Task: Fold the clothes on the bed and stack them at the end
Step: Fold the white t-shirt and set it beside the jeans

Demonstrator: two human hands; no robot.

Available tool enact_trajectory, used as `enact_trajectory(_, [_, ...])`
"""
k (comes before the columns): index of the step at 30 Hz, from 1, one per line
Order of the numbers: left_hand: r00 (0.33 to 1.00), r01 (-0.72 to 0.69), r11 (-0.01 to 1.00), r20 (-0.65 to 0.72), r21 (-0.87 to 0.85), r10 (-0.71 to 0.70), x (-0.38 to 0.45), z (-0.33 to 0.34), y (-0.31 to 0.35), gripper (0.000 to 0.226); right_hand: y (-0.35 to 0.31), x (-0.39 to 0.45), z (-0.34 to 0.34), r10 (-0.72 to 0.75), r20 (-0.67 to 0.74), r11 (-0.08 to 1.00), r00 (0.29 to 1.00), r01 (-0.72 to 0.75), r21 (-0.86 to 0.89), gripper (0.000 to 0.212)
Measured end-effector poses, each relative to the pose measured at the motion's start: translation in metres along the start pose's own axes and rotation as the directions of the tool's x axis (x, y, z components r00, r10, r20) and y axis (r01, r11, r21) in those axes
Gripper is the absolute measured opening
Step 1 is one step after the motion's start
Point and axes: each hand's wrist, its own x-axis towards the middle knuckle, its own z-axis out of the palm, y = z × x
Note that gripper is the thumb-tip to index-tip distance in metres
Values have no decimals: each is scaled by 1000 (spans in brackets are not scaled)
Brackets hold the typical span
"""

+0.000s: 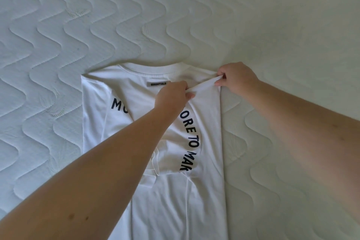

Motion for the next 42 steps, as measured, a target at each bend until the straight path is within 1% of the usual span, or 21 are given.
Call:
enact_trajectory(3, [1000,-9,1000,-27,-4,8,-2,5,-1,30,-12,-5,9,107,-63,987,992,-114,-115,27])
enact_trajectory(5, [999,-20,1000,-25,-8,20,-3,6,-1,27,-20,-8,14,132,-134,970,982,-156,-185,31])
enact_trajectory(7, [998,-48,999,-43,-22,47,-6,3,-3,23,-28,-11,16,155,-189,974,970,-182,-136,30])
enact_trajectory(9, [993,-101,994,-65,-36,99,-9,-4,-7,22,-35,-16,18,160,-250,984,955,-174,-38,32])
enact_trajectory(12, [975,-190,978,-132,-86,178,-20,-21,-23,20,-53,-26,26,99,-298,993,949,-74,96,33])
enact_trajectory(15, [939,-220,973,-287,-73,190,-36,-45,-51,21,-85,-35,38,-30,-333,982,942,90,166,32])
enact_trajectory(17, [913,-166,984,-387,-58,131,-45,-63,-76,22,-113,-37,46,-90,-307,953,947,171,249,29])
enact_trajectory(20, [881,-14,998,-472,-65,-18,-53,-89,-121,24,-163,-40,60,-141,-199,854,970,220,471,26])
enact_trajectory(21, [879,50,997,-472,-57,-71,-53,-97,-136,24,-181,-41,65,-153,-157,831,976,213,514,28])
enact_trajectory(23, [889,161,987,-430,-21,-154,-48,-110,-161,25,-211,-40,75,-163,-66,821,984,172,544,39])
enact_trajectory(25, [918,205,977,-355,50,-175,-38,-120,-176,27,-236,-38,83,-131,9,843,991,107,527,46])
enact_trajectory(26, [939,196,976,-304,99,-158,-32,-124,-181,27,-245,-36,86,-109,24,856,994,81,510,45])
enact_trajectory(28, [971,155,970,-207,186,-115,-22,-131,-187,24,-259,-35,92,-58,23,876,998,40,481,35])
enact_trajectory(31, [987,134,954,-127,270,-102,-10,-139,-196,26,-268,-35,96,-22,-10,911,1000,24,411,30])
enact_trajectory(32, [988,138,946,-106,293,-111,-8,-142,-199,28,-268,-35,98,-13,-24,910,1000,22,413,27])
enact_trajectory(35, [989,150,933,-56,328,-139,-4,-149,-208,38,-258,-37,97,48,-55,871,997,-15,490,21])
enact_trajectory(37, [991,131,925,-43,357,-124,-3,-152,-213,43,-247,-39,97,84,-80,851,993,-30,525,19])
enact_trajectory(42, [999,46,913,-1,406,-49,-2,-153,-217,36,-234,-39,98,72,-73,856,995,-24,516,16])
